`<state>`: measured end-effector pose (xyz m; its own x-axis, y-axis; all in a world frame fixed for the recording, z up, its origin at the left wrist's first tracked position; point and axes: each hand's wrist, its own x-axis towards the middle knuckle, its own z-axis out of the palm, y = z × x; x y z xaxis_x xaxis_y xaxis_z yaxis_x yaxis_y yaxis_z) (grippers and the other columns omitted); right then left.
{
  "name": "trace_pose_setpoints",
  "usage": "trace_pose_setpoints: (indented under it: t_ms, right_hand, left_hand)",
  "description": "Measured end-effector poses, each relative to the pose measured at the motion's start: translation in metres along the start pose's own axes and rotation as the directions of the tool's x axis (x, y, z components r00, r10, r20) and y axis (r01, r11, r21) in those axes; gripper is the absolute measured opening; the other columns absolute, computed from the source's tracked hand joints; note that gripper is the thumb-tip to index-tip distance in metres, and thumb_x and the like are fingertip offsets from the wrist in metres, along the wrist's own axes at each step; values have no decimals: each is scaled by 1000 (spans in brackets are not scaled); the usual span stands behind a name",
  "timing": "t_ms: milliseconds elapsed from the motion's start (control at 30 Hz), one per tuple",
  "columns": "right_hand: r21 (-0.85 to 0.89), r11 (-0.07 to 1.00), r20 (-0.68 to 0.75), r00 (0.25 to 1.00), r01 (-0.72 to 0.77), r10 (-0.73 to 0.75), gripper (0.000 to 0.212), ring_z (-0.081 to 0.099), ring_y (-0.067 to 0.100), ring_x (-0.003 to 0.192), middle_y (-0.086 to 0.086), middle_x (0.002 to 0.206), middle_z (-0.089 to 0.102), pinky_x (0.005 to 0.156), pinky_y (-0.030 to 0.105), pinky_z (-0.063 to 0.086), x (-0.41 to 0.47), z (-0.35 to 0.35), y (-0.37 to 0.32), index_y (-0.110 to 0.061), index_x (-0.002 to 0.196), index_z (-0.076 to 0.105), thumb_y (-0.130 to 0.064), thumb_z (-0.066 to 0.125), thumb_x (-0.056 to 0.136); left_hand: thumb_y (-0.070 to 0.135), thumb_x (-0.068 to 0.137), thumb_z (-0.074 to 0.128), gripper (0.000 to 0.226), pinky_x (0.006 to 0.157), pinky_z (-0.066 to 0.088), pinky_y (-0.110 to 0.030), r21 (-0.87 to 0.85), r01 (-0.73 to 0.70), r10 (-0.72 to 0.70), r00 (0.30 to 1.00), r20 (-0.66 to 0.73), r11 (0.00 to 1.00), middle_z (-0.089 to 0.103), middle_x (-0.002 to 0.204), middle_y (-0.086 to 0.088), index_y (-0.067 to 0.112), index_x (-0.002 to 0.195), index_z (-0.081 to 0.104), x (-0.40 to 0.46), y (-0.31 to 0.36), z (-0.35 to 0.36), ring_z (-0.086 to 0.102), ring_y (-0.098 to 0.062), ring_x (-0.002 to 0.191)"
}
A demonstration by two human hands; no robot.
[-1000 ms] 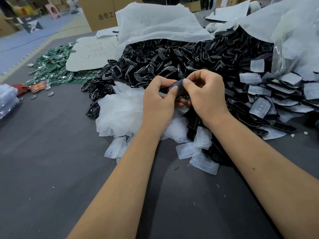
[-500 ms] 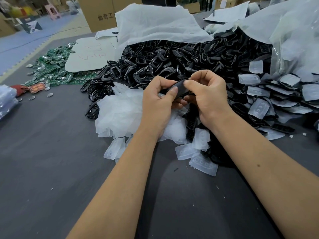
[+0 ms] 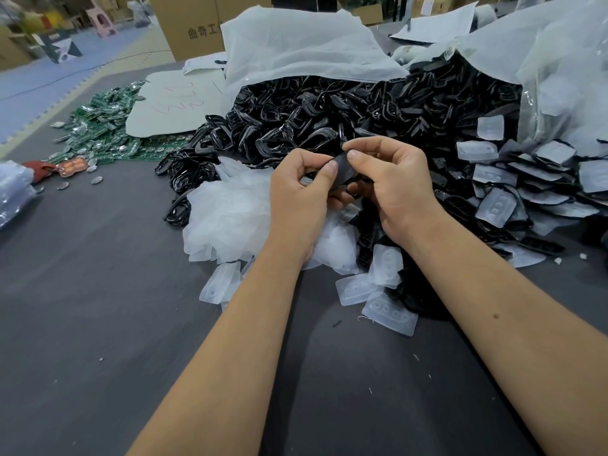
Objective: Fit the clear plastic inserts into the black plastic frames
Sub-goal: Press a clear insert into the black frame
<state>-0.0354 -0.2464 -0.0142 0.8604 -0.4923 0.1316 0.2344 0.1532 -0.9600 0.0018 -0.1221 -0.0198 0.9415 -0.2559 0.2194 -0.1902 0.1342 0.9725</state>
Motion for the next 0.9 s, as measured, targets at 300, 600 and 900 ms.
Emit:
trace_pose_setpoints:
  t_ms: [300,600,900]
  right_hand:
    - [-53,999,47,999,-5,7,13,65,19,55,16,79,71,52,26,53,0,1,2,8,106,70,-1,64,99]
    - [-113,994,37,999,-3,7,10,65,22,62,13,79,73,56,27,55,3,-1,5,-1,96,73,2,63,98]
    - [-85,996,65,998,26,-21,4,65,25,52,12,73,73,54,32,55,1,0,4,-3,91,74,-1,71,94]
  left_hand:
    - [4,100,64,17,53,54,-29,37,9,-7,998,-57,999,71,88,-15,16,88,65,4,-3,-1,67,-20,59]
    - [2,102,60,17,50,52,-24,20,14,-14,1000,-26,1000,71,77,-7,13,90,64,4,-4,-2,66,-14,52]
    - [5,99,64,15,52,55,-30,36,-24,25,1000,-11,999,71,78,-8,15,89,66,4,-6,-1,67,-18,55]
